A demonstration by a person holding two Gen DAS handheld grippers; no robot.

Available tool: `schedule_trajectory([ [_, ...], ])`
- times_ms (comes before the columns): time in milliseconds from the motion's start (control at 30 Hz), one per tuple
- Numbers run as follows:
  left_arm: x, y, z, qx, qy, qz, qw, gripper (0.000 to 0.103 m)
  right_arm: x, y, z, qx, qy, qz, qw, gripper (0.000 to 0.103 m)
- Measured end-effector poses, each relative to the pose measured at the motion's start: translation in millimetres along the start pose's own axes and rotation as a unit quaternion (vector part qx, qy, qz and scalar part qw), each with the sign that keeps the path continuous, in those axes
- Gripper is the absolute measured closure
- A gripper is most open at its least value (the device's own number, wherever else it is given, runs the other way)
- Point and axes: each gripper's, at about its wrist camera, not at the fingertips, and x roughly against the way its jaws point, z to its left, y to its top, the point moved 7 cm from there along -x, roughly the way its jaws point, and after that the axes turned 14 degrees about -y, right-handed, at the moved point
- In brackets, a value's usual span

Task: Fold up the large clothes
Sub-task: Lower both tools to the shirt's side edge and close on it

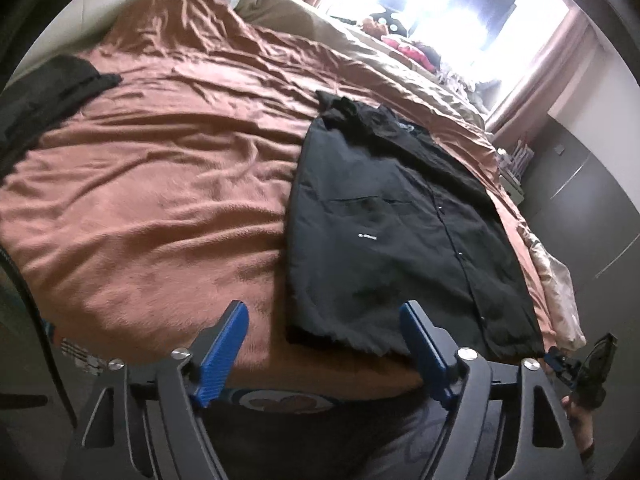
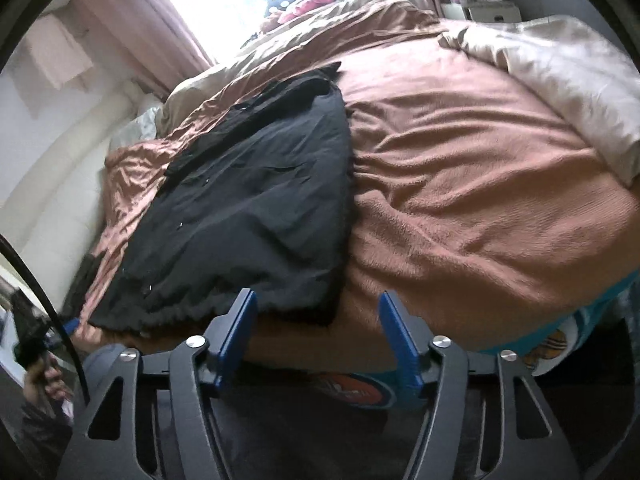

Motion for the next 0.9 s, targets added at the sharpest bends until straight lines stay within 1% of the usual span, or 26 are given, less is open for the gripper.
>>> schedule_trajectory([
  [67,-11,2,7,0.013,-0.007,0.007,0.9999,0.04,-11,3,-3,-0.013,0.011,0.011,1.0,0.053],
  [100,-15,3,10,0.02,-0.01,0.009,0.9997,0.042,-16,4,-3,-0.018,0.017,0.016,1.0,0.055],
  [233,-34,6,20,0.033,-0.008,0.022,0.9992,0.047,-34,12,-3,-0.036,0.045,0.025,0.998,0.055],
  [300,-44,7,26,0.036,-0.002,0.034,0.9988,0.054,-43,16,-3,-0.046,0.056,0.03,0.997,0.055],
  [367,-54,8,33,0.046,-0.002,0.043,0.998,0.056,-51,19,-3,-0.053,0.069,0.035,0.996,0.055],
  [433,-62,8,39,0.056,-0.002,0.051,0.9972,0.059,-60,21,-1,-0.064,0.094,0.049,0.992,0.055],
  [567,-72,12,42,0.067,-0.014,0.051,0.9964,0.06,-73,27,1,-0.075,0.113,0.062,0.989,0.055],
  [633,-74,11,41,0.072,-0.02,0.053,0.9958,0.062,-77,26,2,-0.08,0.116,0.065,0.988,0.055],
  [700,-75,7,37,0.078,-0.034,0.059,0.9946,0.064,-79,25,4,-0.08,0.126,0.069,0.986,0.055],
  [733,-73,2,35,0.083,-0.046,0.066,0.9933,0.065,-78,23,5,-0.082,0.135,0.072,0.985,0.055],
  [767,-73,1,34,0.085,-0.051,0.068,0.9928,0.067,-76,18,4,-0.086,0.148,0.078,0.982,0.055],
  [867,-70,-2,34,0.097,-0.06,0.068,0.9912,0.071,-78,15,3,-0.107,0.159,0.081,0.978,0.061],
  [900,-71,-2,36,0.098,-0.058,0.068,0.9911,0.075,-82,17,1,-0.113,0.157,0.08,0.978,0.07],
])
